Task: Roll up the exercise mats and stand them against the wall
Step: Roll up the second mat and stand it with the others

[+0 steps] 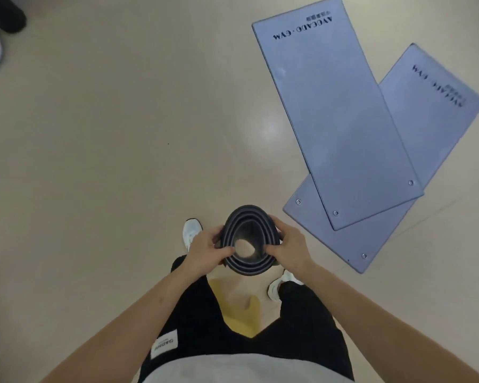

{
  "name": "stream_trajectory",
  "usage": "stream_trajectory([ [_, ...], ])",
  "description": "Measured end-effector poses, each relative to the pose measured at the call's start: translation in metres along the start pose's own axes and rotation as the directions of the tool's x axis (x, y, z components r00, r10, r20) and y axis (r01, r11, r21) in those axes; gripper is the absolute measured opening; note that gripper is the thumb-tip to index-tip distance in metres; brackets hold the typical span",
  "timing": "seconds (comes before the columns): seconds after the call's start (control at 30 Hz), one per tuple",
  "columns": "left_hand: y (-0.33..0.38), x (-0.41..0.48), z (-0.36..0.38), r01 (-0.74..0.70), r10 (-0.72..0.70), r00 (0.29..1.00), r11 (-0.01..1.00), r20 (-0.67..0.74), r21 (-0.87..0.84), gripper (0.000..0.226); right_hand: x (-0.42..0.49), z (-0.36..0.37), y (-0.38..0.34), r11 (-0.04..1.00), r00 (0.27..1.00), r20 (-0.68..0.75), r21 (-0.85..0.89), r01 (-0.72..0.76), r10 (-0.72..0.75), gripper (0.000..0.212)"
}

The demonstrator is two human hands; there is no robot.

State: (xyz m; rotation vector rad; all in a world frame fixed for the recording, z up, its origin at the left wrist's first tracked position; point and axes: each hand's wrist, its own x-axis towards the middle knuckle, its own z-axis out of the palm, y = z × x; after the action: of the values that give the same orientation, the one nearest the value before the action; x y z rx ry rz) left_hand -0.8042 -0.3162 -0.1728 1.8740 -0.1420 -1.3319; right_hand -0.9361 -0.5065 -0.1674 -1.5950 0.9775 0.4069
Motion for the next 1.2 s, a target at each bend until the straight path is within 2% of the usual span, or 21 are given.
stream_trajectory([
  [0.1, -0.006, -0.036, -0.048, 0.038, -0.039, 0.999, 0.998, -0.018, -0.054, 0.049, -0.021, 0.031, -0.052, 1.000, 0.999, 0.047, -0.027, -0.007, 0.008, 0.075],
  [0.2, -0.012, -0.054, -0.099, 0.029, -0.034, 0.998, 0.995, -0.054, -0.090, 0.054, -0.028, 0.066, -0.103, 0.998, 0.999, 0.036, -0.062, 0.017, -0.015, 0.077],
  [0.37, 0.010, -0.065, -0.186, -0.059, 0.036, 0.987, 0.988, -0.154, -0.142, 0.062, -0.014, 0.115, -0.188, 0.990, 0.995, 0.000, -0.101, 0.096, -0.096, 0.083],
  [0.53, 0.058, -0.046, -0.266, -0.176, 0.145, 0.947, 0.981, -0.288, -0.087, 0.071, 0.032, 0.139, -0.271, 0.969, 0.973, -0.014, -0.102, 0.226, -0.229, 0.074],
  [0.73, 0.116, 0.004, -0.352, -0.208, 0.154, 0.906, 0.973, -0.395, -0.097, 0.077, 0.117, 0.148, -0.365, 0.938, 0.946, 0.017, -0.125, 0.325, -0.325, 0.076],
  [0.83, 0.149, 0.039, -0.396, -0.206, 0.140, 0.889, 0.973, -0.437, -0.106, 0.066, 0.168, 0.150, -0.417, 0.902, 0.918, 0.066, -0.170, 0.397, -0.391, 0.078],
  [0.93, 0.187, 0.071, -0.439, -0.171, 0.108, 0.872, 0.981, -0.478, -0.091, 0.072, 0.212, 0.148, -0.473, 0.858, 0.887, 0.147, -0.227, 0.461, -0.438, 0.081],
  [1.03, 0.220, 0.094, -0.476, -0.144, 0.075, 0.854, 0.985, -0.514, -0.096, 0.054, 0.255, 0.147, -0.532, 0.834, 0.870, 0.225, -0.259, 0.487, -0.438, 0.081],
  [1.2, 0.259, 0.130, -0.546, -0.160, 0.035, 0.825, 0.972, -0.564, -0.174, 0.055, 0.321, 0.158, -0.633, 0.820, 0.853, 0.334, -0.285, 0.497, -0.401, 0.079],
])
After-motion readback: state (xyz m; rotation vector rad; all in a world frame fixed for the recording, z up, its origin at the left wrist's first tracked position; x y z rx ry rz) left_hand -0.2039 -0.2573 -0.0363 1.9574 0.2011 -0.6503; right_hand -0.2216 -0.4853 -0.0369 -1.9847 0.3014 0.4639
